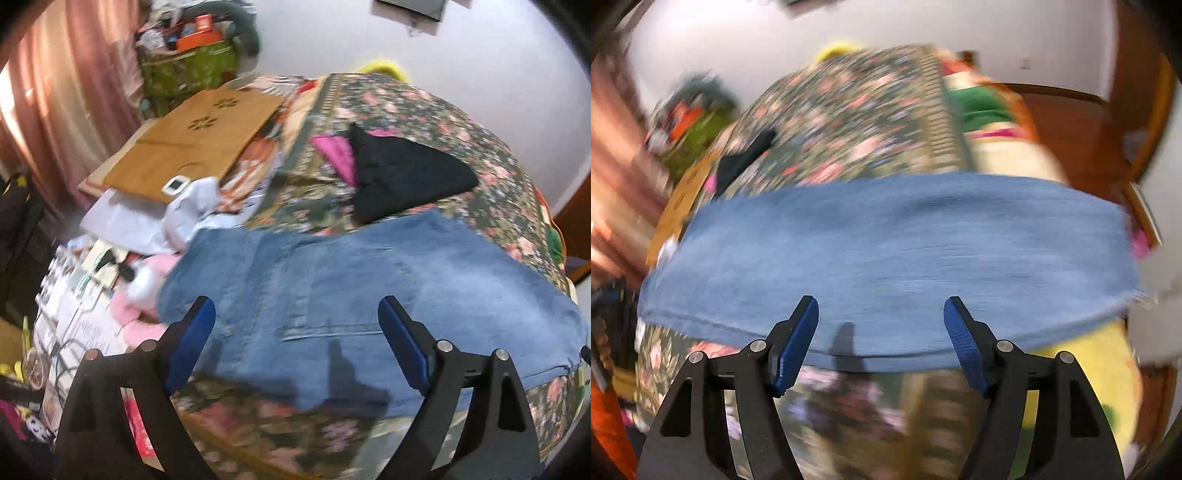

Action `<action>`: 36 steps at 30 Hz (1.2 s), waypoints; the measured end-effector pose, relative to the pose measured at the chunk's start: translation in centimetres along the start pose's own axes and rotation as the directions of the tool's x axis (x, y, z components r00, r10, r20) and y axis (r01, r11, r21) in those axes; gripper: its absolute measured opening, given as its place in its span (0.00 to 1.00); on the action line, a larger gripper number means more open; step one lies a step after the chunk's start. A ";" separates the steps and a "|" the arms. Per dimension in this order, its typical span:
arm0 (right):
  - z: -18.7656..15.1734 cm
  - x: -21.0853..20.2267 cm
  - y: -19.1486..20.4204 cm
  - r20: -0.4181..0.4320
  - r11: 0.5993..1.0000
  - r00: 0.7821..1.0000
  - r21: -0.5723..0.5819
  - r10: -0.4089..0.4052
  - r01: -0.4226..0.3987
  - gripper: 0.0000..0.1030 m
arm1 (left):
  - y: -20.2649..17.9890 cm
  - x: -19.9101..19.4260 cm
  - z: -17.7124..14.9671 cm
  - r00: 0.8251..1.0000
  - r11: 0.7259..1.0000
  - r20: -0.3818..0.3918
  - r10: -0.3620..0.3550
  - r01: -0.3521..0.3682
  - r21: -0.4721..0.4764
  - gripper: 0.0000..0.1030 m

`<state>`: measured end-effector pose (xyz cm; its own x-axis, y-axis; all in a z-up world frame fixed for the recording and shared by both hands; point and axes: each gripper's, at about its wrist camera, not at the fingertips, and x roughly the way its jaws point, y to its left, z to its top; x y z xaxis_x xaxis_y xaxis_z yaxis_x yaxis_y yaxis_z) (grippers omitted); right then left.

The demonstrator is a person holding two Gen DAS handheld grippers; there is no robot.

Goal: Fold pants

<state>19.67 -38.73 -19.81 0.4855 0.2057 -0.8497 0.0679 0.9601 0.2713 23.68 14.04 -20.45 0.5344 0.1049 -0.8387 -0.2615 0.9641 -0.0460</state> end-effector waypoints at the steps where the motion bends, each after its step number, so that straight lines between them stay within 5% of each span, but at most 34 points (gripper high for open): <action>1: 0.1 -0.7 -1.5 0.019 0.999 1.000 0.036 -0.018 0.017 0.65 | -1.1 0.1 0.2 1.000 1.000 -0.002 -0.009 0.009 0.016 0.88; 6: -0.3 -2.5 -7.8 0.062 0.977 0.989 0.176 -0.134 0.121 0.65 | -7.0 1.5 0.6 0.997 0.992 -0.046 -0.065 0.070 0.102 0.88; 16: -0.4 0.0 -13.9 0.049 0.921 0.998 0.389 -0.046 0.023 0.65 | -15.4 4.7 -1.3 0.977 0.965 -0.171 -0.124 0.159 0.208 0.88; 19: -0.1 0.6 -14.3 0.066 0.913 0.997 0.408 -0.043 0.013 0.49 | -16.8 6.0 -2.2 0.967 0.961 -0.221 -0.125 0.173 0.217 0.92; 23: 1.2 0.3 -14.7 0.100 0.922 0.993 0.386 -0.061 0.018 0.08 | -17.4 5.7 -2.2 0.975 0.960 -0.200 -0.094 0.142 0.241 0.95; 30: 2.9 -3.4 -14.3 0.214 0.958 0.968 0.277 -0.133 0.070 0.06 | -18.3 5.5 -1.7 0.970 0.957 -0.215 -0.109 0.161 0.242 0.95; 36: 1.3 -0.5 -15.5 0.092 0.953 0.983 0.275 -0.158 0.127 0.06 | -20.7 4.9 -2.3 0.971 0.936 -0.204 -0.128 0.186 0.300 0.95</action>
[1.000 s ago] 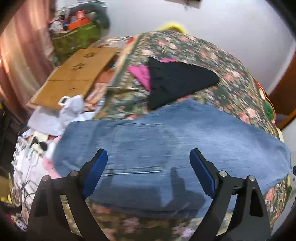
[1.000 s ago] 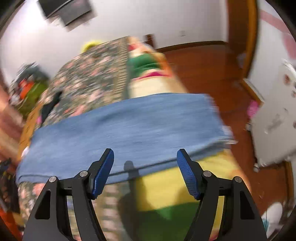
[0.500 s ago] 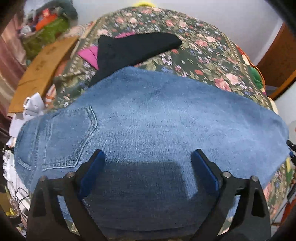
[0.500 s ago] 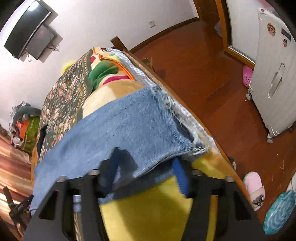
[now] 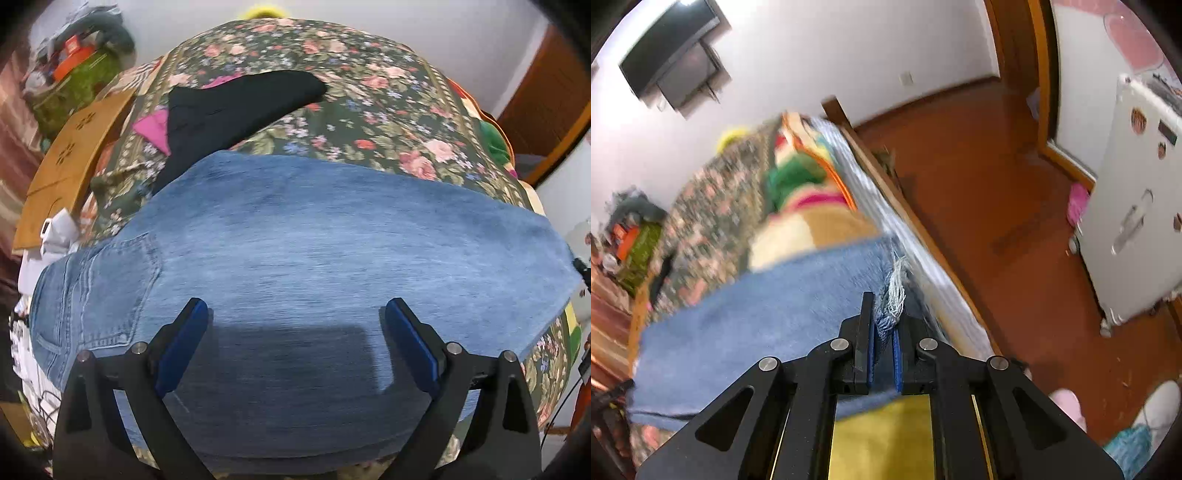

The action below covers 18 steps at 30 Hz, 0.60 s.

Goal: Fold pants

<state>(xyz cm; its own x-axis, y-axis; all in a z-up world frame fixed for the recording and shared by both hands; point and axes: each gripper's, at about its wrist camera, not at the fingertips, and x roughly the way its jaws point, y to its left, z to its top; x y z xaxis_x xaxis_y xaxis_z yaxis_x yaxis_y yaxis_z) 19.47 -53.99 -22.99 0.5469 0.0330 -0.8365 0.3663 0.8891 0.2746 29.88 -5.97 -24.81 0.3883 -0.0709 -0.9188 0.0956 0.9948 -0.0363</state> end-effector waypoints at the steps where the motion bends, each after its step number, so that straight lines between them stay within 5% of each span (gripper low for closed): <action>1: -0.4 0.2 -0.1 -0.010 1.000 1.000 -0.009 -0.025 0.025 0.06 | -0.5 0.0 0.0 1.000 1.000 0.000 -0.001 0.001 0.012 0.95; 4: -0.9 -0.5 -0.8 -0.013 0.996 0.996 0.025 -0.085 0.085 0.17 | -1.5 0.1 -0.1 1.000 0.999 -0.004 -0.009 0.009 0.043 0.95; 7: -1.0 -2.1 -1.5 -0.027 0.996 0.999 0.081 -0.022 0.024 0.19 | -2.4 0.2 -0.2 1.000 0.998 0.004 -0.006 0.006 0.067 0.95; 12: -2.0 -5.3 0.3 0.000 0.991 0.997 0.108 0.078 -0.077 0.66 | -3.4 0.7 -0.2 0.999 0.997 0.002 -0.032 0.032 0.066 0.95; 18: -4.1 -4.6 3.9 -0.036 0.964 0.973 0.154 0.226 -0.218 0.70 | -4.2 0.7 -0.4 1.000 0.996 0.025 -0.019 0.017 0.084 0.97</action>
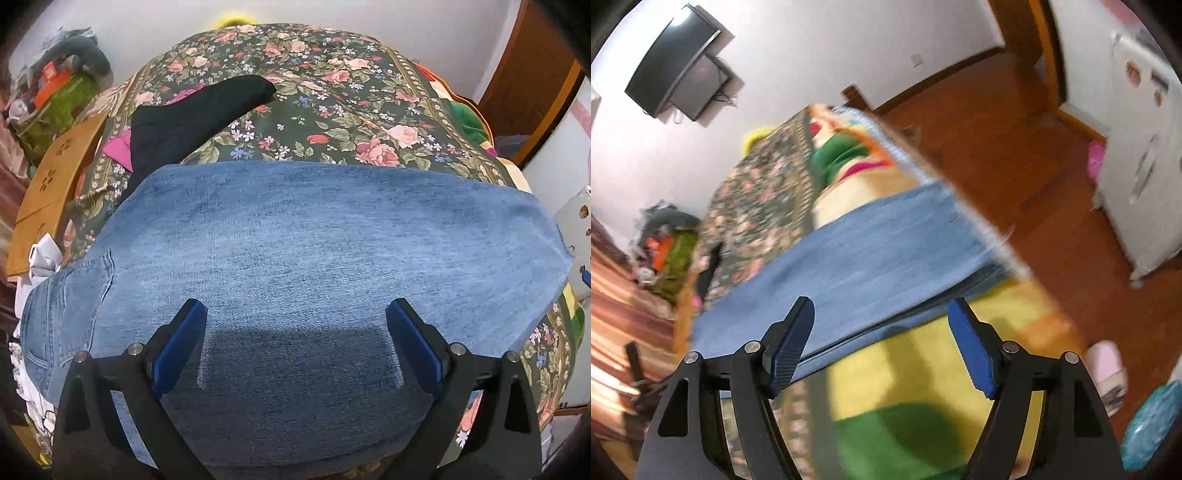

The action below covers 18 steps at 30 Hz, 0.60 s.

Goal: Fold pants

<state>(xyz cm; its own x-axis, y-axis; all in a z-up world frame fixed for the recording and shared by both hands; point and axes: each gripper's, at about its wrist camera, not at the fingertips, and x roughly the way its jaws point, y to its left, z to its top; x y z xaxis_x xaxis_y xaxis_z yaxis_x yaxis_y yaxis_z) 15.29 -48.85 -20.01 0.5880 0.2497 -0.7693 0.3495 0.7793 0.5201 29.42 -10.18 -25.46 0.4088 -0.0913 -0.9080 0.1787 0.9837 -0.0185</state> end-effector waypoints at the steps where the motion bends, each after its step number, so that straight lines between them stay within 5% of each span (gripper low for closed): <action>1: -0.5 0.8 0.3 -0.022 1.000 1.000 0.006 0.016 -0.016 0.70 | 0.0 0.0 0.0 1.000 1.000 0.001 -0.002 0.002 0.001 0.97; 8: -0.9 3.9 1.3 -0.027 0.998 0.999 0.052 0.037 -0.036 0.85 | 0.6 0.2 -0.2 0.999 0.999 -0.002 -0.036 0.036 -0.027 0.98; 13: 0.1 5.3 0.0 -0.027 0.993 0.997 0.100 0.070 -0.067 0.85 | 0.5 0.2 -0.2 0.999 0.999 0.007 -0.034 0.034 -0.027 0.99; 16: 0.9 5.7 -1.0 -0.011 0.990 0.999 0.134 0.043 -0.041 0.68 | 0.4 0.2 -0.3 0.999 0.999 0.010 -0.035 0.036 -0.029 0.99; 18: 1.6 5.9 -1.6 0.010 0.989 1.000 0.150 0.011 -0.012 0.47 | 0.5 0.2 -0.3 0.999 0.999 0.010 -0.035 0.035 -0.028 0.99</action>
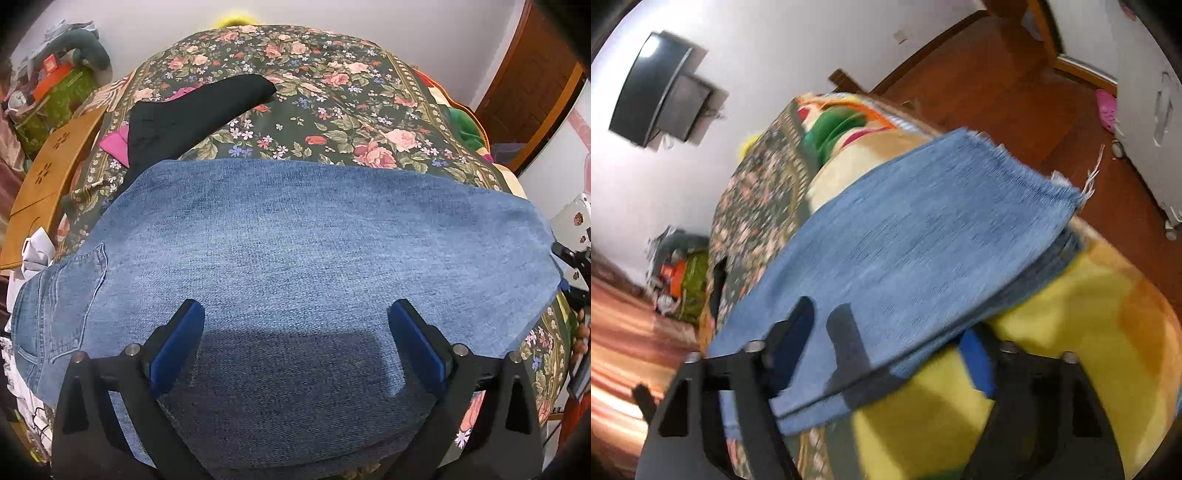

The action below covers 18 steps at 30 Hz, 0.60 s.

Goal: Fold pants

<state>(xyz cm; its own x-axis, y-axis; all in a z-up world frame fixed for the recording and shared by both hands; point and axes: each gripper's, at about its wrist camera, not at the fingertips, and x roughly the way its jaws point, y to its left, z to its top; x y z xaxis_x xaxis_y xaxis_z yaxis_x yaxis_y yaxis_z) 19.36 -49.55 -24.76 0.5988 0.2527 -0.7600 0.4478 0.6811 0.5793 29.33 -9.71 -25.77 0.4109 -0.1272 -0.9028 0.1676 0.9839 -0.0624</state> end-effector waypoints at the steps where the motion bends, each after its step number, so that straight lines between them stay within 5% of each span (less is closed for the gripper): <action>1: 0.4 0.0 -0.3 0.007 1.000 1.000 0.006 -0.011 0.011 0.41 | 0.0 0.0 0.0 1.000 1.000 0.000 0.000 0.000 0.000 0.99; 6: 2.4 -0.8 -0.9 0.070 0.999 0.997 0.010 -0.037 0.037 0.15 | 0.0 0.0 0.0 1.000 1.000 0.000 -0.002 0.002 0.000 0.99; 11: 3.1 -2.9 2.6 0.157 0.990 0.987 -0.123 -0.041 0.061 0.12 | 0.0 -0.3 0.1 1.000 1.000 -0.001 -0.006 0.006 0.004 0.99; 18: 3.5 -6.8 11.0 0.251 0.940 0.966 -0.341 0.061 0.029 0.10 | 2.0 -2.9 0.3 0.998 0.999 0.064 -0.006 0.009 -0.044 0.99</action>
<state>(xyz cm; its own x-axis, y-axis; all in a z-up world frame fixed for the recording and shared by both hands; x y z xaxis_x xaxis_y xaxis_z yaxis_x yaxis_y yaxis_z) 22.51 -46.16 -12.25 0.7726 0.1132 -0.6247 0.2117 0.8818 0.4215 28.73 -7.41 -23.21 0.4659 -0.1410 -0.8735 0.1316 0.9873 -0.0892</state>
